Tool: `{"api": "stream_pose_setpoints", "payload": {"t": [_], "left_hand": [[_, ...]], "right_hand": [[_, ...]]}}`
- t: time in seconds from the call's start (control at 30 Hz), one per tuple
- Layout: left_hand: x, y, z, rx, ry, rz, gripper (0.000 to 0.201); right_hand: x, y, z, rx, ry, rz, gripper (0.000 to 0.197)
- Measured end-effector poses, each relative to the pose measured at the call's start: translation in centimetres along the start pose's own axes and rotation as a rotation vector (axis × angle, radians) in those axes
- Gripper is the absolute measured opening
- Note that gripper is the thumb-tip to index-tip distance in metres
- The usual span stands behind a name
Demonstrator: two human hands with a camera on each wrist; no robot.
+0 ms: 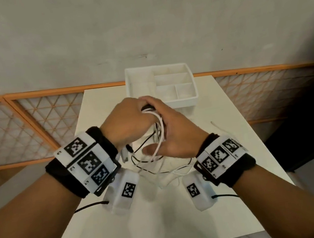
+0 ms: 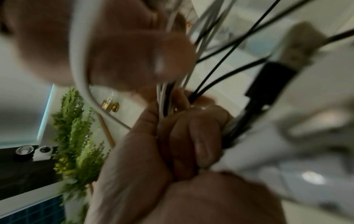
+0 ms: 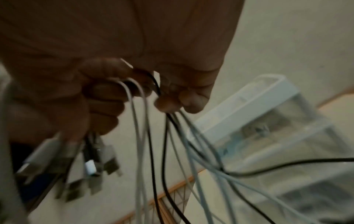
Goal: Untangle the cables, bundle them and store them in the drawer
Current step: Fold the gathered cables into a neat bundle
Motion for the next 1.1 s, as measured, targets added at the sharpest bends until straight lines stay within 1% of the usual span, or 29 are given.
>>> {"api": "stream_pose_setpoints", "payload": {"t": [0.07,0.1,0.13,0.2,0.27,0.3,0.33,0.37,0.4,0.43,0.47,0.5,0.57,0.63,0.7,0.73,0.8,0.83,0.9,0.97,1.0,1.07,1.1], "left_hand": [[-0.7,-0.3,-0.9,0.004,0.081,0.02,0.015],[-0.7,-0.4,-1.4,-0.002,0.117,0.019,0.018],[-0.6,-0.5,-1.8,-0.008,0.146,0.013,0.02],[-0.3,-0.6,-2.2,-0.024,0.183,0.002,0.022],[-0.1,-0.6,-2.1,-0.035,0.213,-0.004,0.024],[-0.1,-0.6,-1.7,-0.025,0.211,-0.003,0.023],[-0.2,-0.5,-1.4,-0.006,0.2,0.005,0.021],[-0.5,-0.5,-0.9,0.019,0.191,0.02,0.019],[-0.7,-0.4,-0.5,0.054,0.186,0.03,0.018],[-1.0,-0.4,-0.3,0.092,0.188,0.038,0.017],[-1.3,-0.4,-0.2,0.125,0.187,0.047,0.016],[-1.4,-0.5,-0.5,0.148,0.171,0.052,0.016],[-1.2,-0.5,-1.2,0.175,0.068,0.024,0.02],[-0.4,-0.8,-1.8,0.184,-0.065,-0.035,0.029],[0.3,-1.2,-2.0,0.138,-0.219,-0.079,0.029],[0.4,-1.2,-2.4,0.083,-0.307,-0.08,0.028],[0.7,-0.8,-3.8,-0.075,-0.471,-0.051,0.048],[0.9,-0.6,-4.7,-0.151,-0.537,-0.033,0.056],[1.4,-0.3,-6.1,-0.264,-0.591,-0.006,0.059],[2.5,0.0,-6.3,-0.322,-0.54,-0.018,0.058],[3.3,0.1,-6.2,-0.337,-0.488,-0.04,0.057],[5.3,0.2,-5.7,-0.355,-0.387,-0.102,0.056],[6.2,0.2,-5.5,-0.362,-0.356,-0.134,0.054]], "right_hand": [[-1.9,0.1,-0.1,-0.031,0.066,0.1,0.06],[-2.8,0.0,-0.3,-0.043,0.107,0.145,0.047],[-3.3,-0.4,-0.7,-0.059,0.158,0.166,0.043],[-2.8,-0.9,-1.5,-0.076,0.329,0.152,0.052],[-1.2,-1.1,-1.9,-0.047,0.47,0.112,0.064],[-0.7,-1.0,-1.6,-0.02,0.45,0.106,0.072],[-0.4,-0.8,-1.1,-0.013,0.353,0.098,0.077],[-0.5,-0.6,-0.6,-0.028,0.23,0.09,0.074],[-1.1,-0.5,0.0,-0.057,0.137,0.095,0.058],[-2.0,-0.5,0.4,-0.1,0.078,0.128,0.035],[-3.4,-0.8,0.5,-0.125,0.035,0.194,0.016],[-5.2,-1.1,0.4,-0.126,-0.014,0.28,0.016],[-9.3,-2.4,0.1,-0.08,-0.174,0.458,0.032],[-12.2,-3.5,-1.4,-0.107,-0.355,0.563,0.041],[-14.5,-4.5,-2.8,-0.15,-0.455,0.63,0.038],[-15.7,-5.1,-3.3,-0.142,-0.487,0.672,0.035],[-18.2,-6.7,-4.5,-0.137,-0.528,0.775,0.027],[-19.3,-7.5,-5.1,-0.143,-0.548,0.821,0.028],[-20.5,-8.4,-6.7,-0.185,-0.57,0.876,0.034],[-20.1,-8.4,-9.3,-0.304,-0.553,0.881,0.037],[-19.5,-8.1,-10.9,-0.411,-0.522,0.854,0.036],[-17.9,-7.4,-14.4,-0.639,-0.496,0.742,0.025],[-17.1,-7.1,-15.9,-0.727,-0.491,0.676,0.022]]}}
Point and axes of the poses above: each hand's wrist, its own y-axis towards the middle knuckle, its own z-axis out of the palm, x = y × z, the point moved 7 cm from there along y, towards the middle knuckle
